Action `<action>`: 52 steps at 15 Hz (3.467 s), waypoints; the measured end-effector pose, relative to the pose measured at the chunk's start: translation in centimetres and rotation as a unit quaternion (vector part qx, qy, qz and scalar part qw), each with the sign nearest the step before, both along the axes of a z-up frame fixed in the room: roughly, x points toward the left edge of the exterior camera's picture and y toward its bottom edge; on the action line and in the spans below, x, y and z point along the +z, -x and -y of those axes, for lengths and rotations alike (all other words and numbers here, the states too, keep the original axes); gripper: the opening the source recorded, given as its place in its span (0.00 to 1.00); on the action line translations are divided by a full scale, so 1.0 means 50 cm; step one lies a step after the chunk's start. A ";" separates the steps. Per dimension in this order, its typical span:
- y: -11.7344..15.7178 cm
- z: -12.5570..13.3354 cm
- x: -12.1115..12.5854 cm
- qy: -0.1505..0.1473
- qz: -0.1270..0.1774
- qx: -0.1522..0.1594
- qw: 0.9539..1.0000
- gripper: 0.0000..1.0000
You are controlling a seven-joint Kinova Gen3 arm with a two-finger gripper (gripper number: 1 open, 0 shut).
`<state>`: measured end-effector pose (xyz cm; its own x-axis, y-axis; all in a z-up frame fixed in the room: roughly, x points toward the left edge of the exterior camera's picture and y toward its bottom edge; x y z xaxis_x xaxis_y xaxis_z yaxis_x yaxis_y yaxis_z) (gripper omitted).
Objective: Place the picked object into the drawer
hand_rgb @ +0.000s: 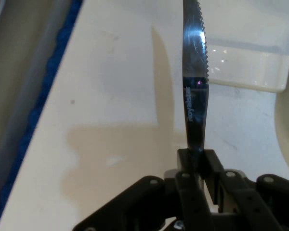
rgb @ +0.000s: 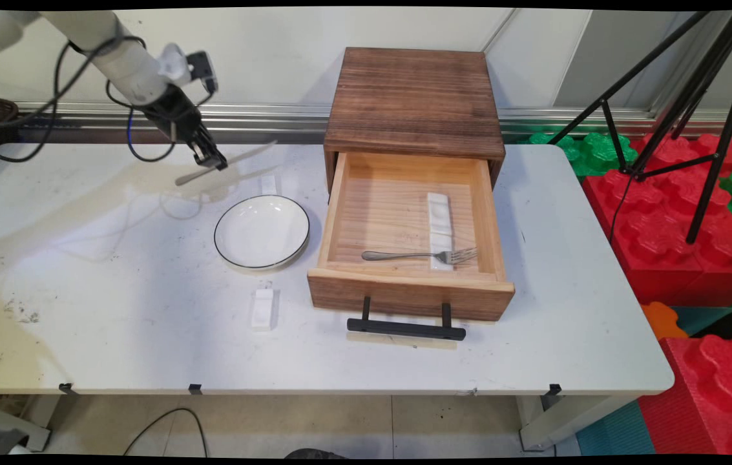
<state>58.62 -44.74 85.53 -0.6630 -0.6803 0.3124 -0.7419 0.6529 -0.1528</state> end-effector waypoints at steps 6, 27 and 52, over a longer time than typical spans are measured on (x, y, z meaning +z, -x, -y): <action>-0.008 -0.030 0.105 0.037 -0.014 0.044 0.998 0.00; 0.230 -0.031 0.323 0.141 -0.066 -0.077 0.985 0.00; 0.578 0.062 0.209 0.082 -0.080 -0.209 0.971 0.00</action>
